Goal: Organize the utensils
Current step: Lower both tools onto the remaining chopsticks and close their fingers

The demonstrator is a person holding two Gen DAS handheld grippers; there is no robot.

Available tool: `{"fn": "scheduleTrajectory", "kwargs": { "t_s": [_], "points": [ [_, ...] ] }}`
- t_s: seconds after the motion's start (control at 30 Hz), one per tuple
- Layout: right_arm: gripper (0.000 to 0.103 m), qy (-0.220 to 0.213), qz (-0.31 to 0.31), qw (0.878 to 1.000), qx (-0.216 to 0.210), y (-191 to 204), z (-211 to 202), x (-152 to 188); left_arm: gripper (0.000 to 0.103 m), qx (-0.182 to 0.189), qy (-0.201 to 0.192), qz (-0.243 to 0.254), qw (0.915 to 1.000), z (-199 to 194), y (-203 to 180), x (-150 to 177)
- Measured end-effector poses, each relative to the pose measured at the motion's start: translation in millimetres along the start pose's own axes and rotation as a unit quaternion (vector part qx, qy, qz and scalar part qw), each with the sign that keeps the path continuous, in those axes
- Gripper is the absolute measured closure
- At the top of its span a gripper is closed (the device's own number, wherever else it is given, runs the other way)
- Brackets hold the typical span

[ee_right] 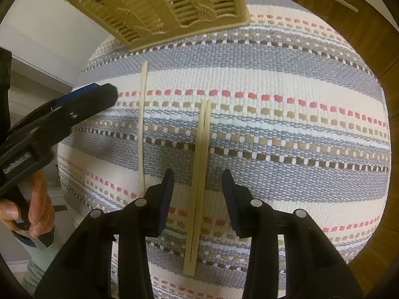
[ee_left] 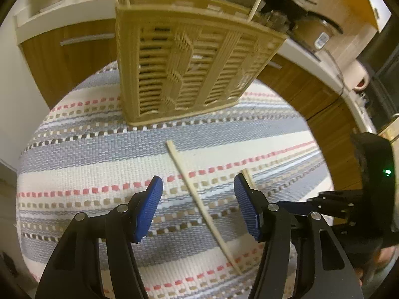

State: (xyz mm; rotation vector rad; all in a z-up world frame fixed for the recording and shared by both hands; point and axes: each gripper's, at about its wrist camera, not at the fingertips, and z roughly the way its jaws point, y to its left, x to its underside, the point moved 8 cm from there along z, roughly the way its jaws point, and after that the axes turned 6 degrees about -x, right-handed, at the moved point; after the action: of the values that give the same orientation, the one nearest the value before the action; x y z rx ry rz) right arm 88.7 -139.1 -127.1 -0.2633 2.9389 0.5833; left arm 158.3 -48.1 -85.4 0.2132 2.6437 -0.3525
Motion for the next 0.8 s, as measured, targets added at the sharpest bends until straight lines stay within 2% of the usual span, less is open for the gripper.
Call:
{"fn": "scheduleTrajectory", "kwargs": {
  "t_s": [0.27,0.47,0.53,0.6,0.67,0.8],
  "points": [
    [0.072,0.006,-0.020,0.999,0.029,8,11,4,0.060,-0.029,0.033,-0.013,0.9990,39,3,2],
    [0.073,0.001,-0.044,0.997,0.058,18,15,7,0.065,-0.067,0.025,0.012,0.9974,46,-7,-3],
    [0.077,0.002,-0.053,0.996,0.072,25,21,6,0.065,-0.083,0.024,0.023,0.9960,50,-14,-5],
    [0.084,0.000,-0.072,0.992,0.100,33,27,6,0.069,-0.108,0.020,0.041,0.9932,52,-17,-4],
    [0.088,-0.003,-0.092,0.988,0.124,40,30,10,0.080,-0.128,0.017,0.056,0.9900,56,-23,-4],
    [0.091,-0.006,-0.108,0.986,0.129,51,36,15,0.092,-0.151,0.006,0.078,0.9854,56,-28,-2]
  ]
}}
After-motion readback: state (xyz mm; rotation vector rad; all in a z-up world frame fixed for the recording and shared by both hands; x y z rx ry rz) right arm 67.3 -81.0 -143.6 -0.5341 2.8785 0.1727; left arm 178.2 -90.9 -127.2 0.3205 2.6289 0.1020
